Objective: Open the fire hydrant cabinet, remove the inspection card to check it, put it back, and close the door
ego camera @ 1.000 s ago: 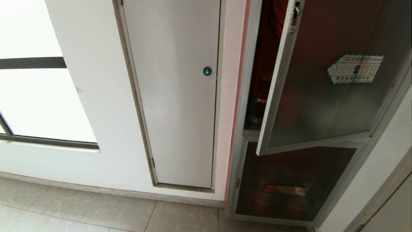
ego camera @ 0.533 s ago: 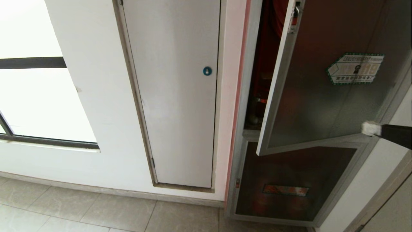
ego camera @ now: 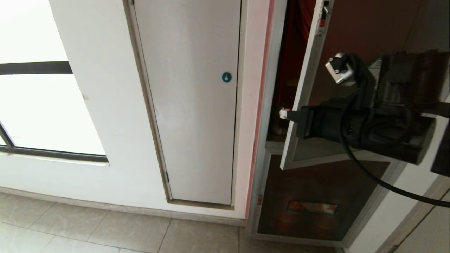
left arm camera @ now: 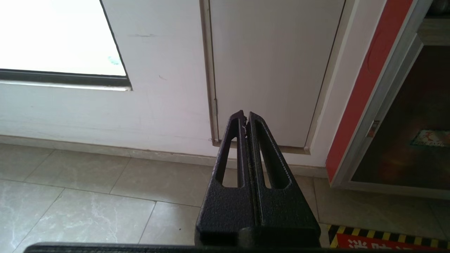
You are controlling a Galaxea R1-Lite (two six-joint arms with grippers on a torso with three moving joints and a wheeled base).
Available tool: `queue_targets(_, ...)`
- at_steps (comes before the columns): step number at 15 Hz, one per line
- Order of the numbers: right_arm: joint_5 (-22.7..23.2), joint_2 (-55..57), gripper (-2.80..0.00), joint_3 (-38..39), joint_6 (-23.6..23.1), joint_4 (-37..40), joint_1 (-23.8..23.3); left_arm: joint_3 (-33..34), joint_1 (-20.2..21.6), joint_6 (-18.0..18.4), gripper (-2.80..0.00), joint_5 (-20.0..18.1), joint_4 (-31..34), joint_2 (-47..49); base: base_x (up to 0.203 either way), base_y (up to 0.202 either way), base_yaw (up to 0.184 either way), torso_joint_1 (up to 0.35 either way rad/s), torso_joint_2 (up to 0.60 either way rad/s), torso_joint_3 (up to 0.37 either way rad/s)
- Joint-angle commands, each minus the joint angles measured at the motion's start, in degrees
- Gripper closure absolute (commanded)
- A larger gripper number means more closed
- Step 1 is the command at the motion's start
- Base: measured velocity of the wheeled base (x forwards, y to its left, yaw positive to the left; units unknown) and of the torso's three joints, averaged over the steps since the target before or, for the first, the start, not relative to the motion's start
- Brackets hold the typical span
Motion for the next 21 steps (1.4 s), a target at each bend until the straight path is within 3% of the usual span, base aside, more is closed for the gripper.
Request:
queue_targets(1,-7.3,6.8,0.00,-0.9,0.0,-4.8,2.5,0.1,0.0,0.0,0.00,0.0,0.0,0.1,0.000,0.000,0.000,0.000,0.00,0.000)
queue_targets(5,-25.5,16.1,0.00,-2.8,-2.6,-23.9,6.5,0.1,0.0,0.0,0.00,0.0,0.0,0.1,0.000,0.000,0.000,0.000,0.00,0.000)
queue_targets(9,-36.3,29.1,0.00,-9.7,-5.8,-42.4,7.3,0.1,0.0,0.0,0.00,0.0,0.0,0.1,0.000,0.000,0.000,0.000,0.00,0.000)
queue_targets(11,-40.3,34.7,0.00,-15.2,-12.2,-52.4,7.0,0.1,0.0,0.0,0.00,0.0,0.0,0.1,0.000,0.000,0.000,0.000,0.00,0.000)
queue_targets(12,-41.6,35.9,0.00,-16.1,-16.0,-56.0,6.7,0.1,0.0,0.1,0.00,0.0,0.0,0.1,0.000,0.000,0.000,0.000,0.00,0.000)
queue_targets(13,-41.8,36.0,0.00,-16.3,-16.7,-56.6,6.4,0.1,0.0,0.0,0.00,0.0,0.0,0.1,0.000,0.000,0.000,0.000,0.00,0.000)
queue_targets(21,-43.2,38.2,0.00,-21.8,-17.9,-60.0,1.2,0.1,0.0,0.1,0.00,0.0,0.0,0.1,0.000,0.000,0.000,0.000,0.01,0.000)
